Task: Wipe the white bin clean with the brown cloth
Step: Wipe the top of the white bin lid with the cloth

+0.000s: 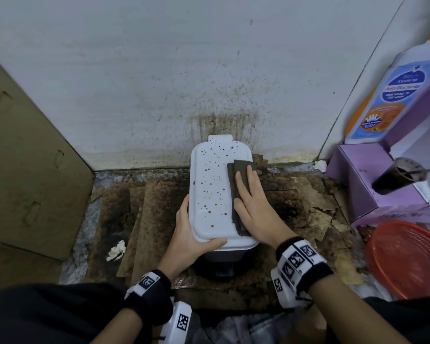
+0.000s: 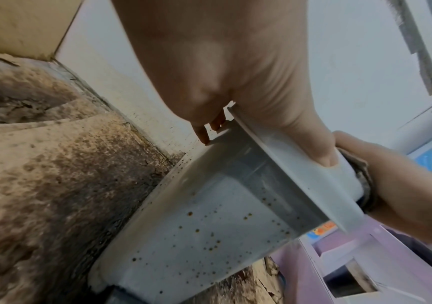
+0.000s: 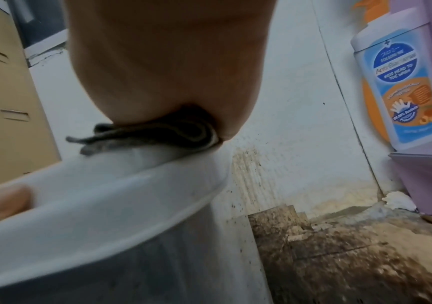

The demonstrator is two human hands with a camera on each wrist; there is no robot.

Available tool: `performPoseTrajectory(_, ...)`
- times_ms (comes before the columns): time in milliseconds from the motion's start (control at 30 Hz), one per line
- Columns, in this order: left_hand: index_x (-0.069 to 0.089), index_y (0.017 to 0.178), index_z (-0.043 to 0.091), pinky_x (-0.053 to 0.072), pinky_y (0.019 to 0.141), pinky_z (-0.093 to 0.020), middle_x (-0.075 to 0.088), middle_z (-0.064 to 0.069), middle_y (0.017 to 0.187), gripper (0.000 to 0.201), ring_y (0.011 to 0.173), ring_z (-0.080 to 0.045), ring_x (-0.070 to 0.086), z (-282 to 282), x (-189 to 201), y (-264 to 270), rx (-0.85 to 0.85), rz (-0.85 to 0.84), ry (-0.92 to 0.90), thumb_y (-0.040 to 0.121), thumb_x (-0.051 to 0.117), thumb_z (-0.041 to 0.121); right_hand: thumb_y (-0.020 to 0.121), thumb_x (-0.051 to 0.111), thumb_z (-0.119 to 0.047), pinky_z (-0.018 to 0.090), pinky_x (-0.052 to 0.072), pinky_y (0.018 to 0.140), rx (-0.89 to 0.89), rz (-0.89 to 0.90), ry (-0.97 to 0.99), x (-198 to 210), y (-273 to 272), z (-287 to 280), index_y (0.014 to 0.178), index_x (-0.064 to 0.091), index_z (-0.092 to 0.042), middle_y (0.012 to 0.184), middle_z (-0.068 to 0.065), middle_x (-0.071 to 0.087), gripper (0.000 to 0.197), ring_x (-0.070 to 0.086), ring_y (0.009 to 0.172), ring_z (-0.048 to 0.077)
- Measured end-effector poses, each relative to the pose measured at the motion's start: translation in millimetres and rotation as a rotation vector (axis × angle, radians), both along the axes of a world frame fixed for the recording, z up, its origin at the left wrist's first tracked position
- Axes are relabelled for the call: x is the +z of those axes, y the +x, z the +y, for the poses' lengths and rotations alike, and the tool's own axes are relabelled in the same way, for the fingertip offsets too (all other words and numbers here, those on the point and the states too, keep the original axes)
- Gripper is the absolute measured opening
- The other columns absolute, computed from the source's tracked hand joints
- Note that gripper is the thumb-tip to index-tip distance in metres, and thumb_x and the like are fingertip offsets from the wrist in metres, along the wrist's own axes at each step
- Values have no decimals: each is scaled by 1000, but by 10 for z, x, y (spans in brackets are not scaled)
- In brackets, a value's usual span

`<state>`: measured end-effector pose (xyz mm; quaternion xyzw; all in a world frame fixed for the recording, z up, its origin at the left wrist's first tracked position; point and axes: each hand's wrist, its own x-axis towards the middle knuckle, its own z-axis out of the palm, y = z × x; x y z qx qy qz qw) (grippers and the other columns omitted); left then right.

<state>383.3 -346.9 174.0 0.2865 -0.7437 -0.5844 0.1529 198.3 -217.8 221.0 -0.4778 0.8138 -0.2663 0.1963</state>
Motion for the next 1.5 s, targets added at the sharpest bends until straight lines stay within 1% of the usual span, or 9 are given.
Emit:
performPoseTrajectory(100,8,162,42,34,125,-48,18,20,166,141,153,-1,26,-1,-8,3,-6,1,-11,55,97,64,111,29,-35,27,-4,122,-7,6,7,7,-47,-76,163,-7,-18,165,-3,-32,65,-29,152,14)
performPoseTrajectory(233,7,161,44,32,126,-48,17,20,165,139,154,-1,23,-2,-7,-5,-28,5,-25,57,97,61,111,29,-34,18,-8,117,-28,10,-13,-2,128,73,162,-10,-19,164,-6,-35,65,-31,151,10)
performPoseTrajectory(467,8,162,42,32,126,-48,19,16,163,137,155,-3,23,-2,-38,-17,-20,21,-25,59,97,56,111,32,-28,24,-9,124,-61,66,-83,-60,589,452,162,-7,-21,167,-7,-29,65,-26,153,10)
performPoseTrajectory(567,8,163,40,33,125,-47,19,16,163,137,154,-1,24,0,-36,-19,-16,28,-16,59,98,54,111,32,-28,27,-6,125,-35,97,-72,-68,465,385,163,-5,-19,167,-4,-28,64,-26,154,10)
performPoseTrajectory(700,4,164,37,29,127,-44,16,23,160,140,153,1,20,9,2,-19,-5,-3,-18,59,95,56,111,30,-38,28,-2,125,8,-19,-62,-65,40,146,163,-5,-24,164,-13,-33,64,-28,151,4)
performPoseTrajectory(833,3,163,39,29,127,-43,14,26,159,141,154,-1,18,-11,18,-11,-15,-12,-1,58,95,60,111,29,-39,33,-2,126,51,-49,-2,11,-243,-88,163,-7,-24,164,-10,-34,65,-29,152,8)
performPoseTrajectory(1167,5,162,44,32,125,-45,17,23,161,138,153,3,20,-7,-2,-6,-34,27,-11,60,98,55,111,25,-36,35,-5,127,24,129,34,14,363,356,161,-13,-21,164,-5,-35,65,-31,151,11)
performPoseTrajectory(1367,2,162,46,30,125,-40,14,27,161,138,153,6,17,-35,-7,-2,-43,18,-25,61,95,59,112,22,-38,36,-12,125,99,200,77,45,119,190,161,-15,-16,163,1,-37,65,-34,150,14)
performPoseTrajectory(1500,1,162,46,30,126,-45,12,27,162,139,154,4,16,-42,3,-10,-51,15,-23,61,94,64,109,18,-44,32,-13,125,184,193,111,76,-191,-25,160,-16,-15,164,0,-36,68,-34,150,9)
